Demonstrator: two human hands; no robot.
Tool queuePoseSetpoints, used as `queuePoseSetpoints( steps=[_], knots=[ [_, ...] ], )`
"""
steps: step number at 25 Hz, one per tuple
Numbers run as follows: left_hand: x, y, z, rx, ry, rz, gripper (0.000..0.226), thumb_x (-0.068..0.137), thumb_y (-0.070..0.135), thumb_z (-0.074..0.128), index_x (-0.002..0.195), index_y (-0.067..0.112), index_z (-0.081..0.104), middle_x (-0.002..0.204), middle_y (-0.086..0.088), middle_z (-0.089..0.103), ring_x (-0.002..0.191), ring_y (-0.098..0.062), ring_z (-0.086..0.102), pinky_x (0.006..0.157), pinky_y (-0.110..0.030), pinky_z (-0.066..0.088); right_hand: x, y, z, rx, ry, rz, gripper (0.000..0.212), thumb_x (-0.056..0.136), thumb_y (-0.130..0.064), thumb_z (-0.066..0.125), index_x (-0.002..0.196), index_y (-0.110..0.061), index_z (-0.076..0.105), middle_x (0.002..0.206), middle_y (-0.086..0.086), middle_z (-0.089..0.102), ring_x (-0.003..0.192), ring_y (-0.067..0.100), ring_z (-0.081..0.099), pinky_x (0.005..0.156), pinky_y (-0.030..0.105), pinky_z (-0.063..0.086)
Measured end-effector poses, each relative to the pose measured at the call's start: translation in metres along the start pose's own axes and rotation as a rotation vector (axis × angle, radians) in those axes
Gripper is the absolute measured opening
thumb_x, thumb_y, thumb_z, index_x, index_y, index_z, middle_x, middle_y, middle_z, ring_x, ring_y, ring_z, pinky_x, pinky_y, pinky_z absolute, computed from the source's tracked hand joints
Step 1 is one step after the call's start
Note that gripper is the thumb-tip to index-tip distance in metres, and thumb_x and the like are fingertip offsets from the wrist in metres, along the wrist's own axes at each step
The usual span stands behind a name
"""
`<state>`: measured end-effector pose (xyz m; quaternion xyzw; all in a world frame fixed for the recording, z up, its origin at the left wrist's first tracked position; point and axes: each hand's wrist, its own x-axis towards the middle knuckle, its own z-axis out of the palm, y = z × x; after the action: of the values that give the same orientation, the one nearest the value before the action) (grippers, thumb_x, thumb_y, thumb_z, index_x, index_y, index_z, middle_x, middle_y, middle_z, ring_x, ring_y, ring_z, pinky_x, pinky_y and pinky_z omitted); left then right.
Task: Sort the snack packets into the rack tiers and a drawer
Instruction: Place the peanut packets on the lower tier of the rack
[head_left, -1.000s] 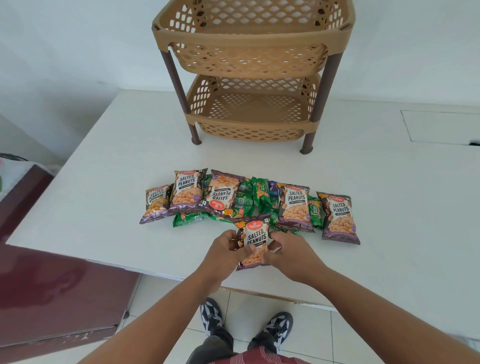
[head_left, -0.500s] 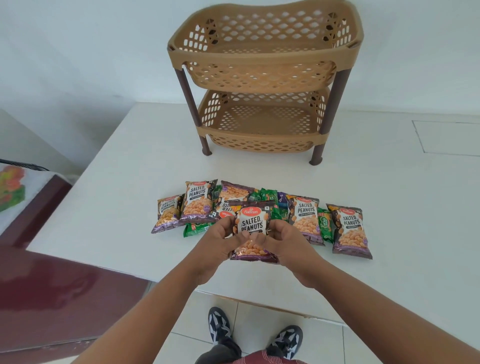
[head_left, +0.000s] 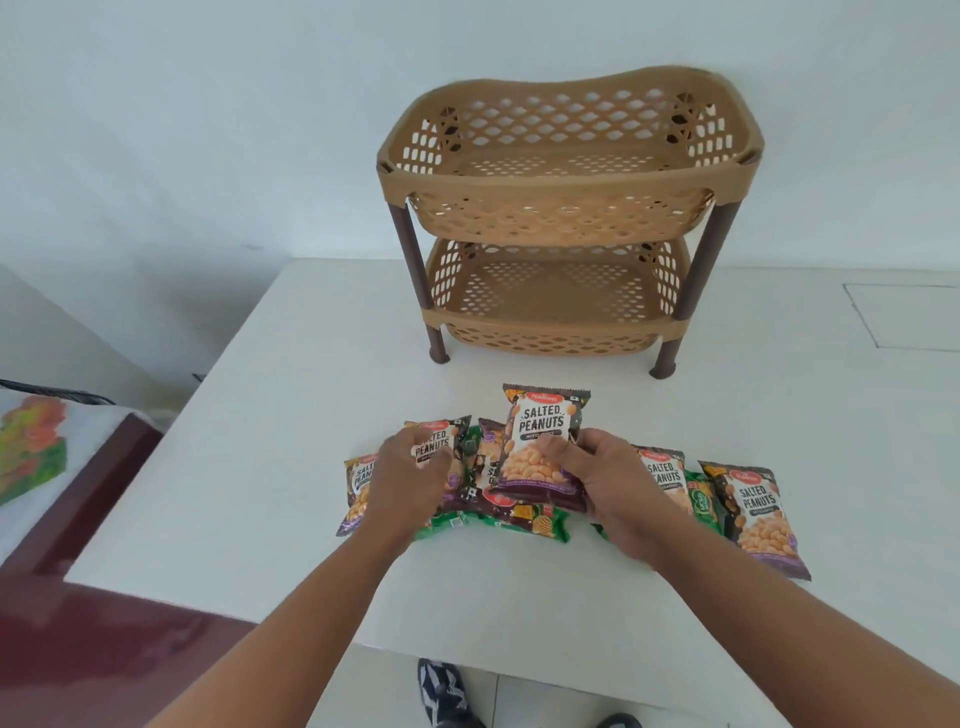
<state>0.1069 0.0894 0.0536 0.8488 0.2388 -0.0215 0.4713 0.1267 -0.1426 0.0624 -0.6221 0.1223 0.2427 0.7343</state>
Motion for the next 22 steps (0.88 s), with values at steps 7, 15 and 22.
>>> queuePoseSetpoints(
  steps=[7, 15, 22],
  knots=[
    [0.088, -0.030, -0.033, 0.366, -0.382, -0.104, 0.095, 0.082, 0.064, 0.069, 0.152, 0.010, 0.034, 0.141, -0.011, 0.055, 0.107, -0.033, 0.066, 0.096, -0.044, 0.053, 0.052, -0.016, 0.038, 0.010, 0.151, -0.021, 0.043, 0.086, -0.035, 0.080, 0.110, -0.003, 0.066, 0.096, 0.015, 0.079, 0.080, 0.026, 0.077, 0.077, 0.043, 0.064],
    [0.105, -0.033, -0.036, 0.187, -0.419, -0.044, 0.050, 0.072, 0.051, 0.086, 0.098, 0.016, 0.062, 0.092, 0.006, 0.064, 0.083, -0.015, 0.062, 0.065, -0.029, 0.048, 0.075, -0.015, 0.052, 0.021, 0.205, -0.003, 0.041, 0.085, -0.034, 0.081, 0.109, -0.004, 0.067, 0.097, 0.016, 0.079, 0.080, 0.030, 0.077, 0.069, 0.038, 0.063],
    [0.088, -0.023, -0.021, 0.004, -0.353, -0.083, 0.026, 0.081, 0.031, 0.083, 0.093, 0.016, 0.064, 0.087, -0.004, 0.066, 0.062, -0.016, 0.054, 0.050, -0.024, 0.043, 0.084, -0.026, 0.027, 0.052, 0.135, 0.043, 0.037, 0.085, -0.033, 0.081, 0.109, -0.008, 0.068, 0.097, 0.012, 0.080, 0.083, 0.030, 0.079, 0.061, 0.033, 0.061]
  ],
)
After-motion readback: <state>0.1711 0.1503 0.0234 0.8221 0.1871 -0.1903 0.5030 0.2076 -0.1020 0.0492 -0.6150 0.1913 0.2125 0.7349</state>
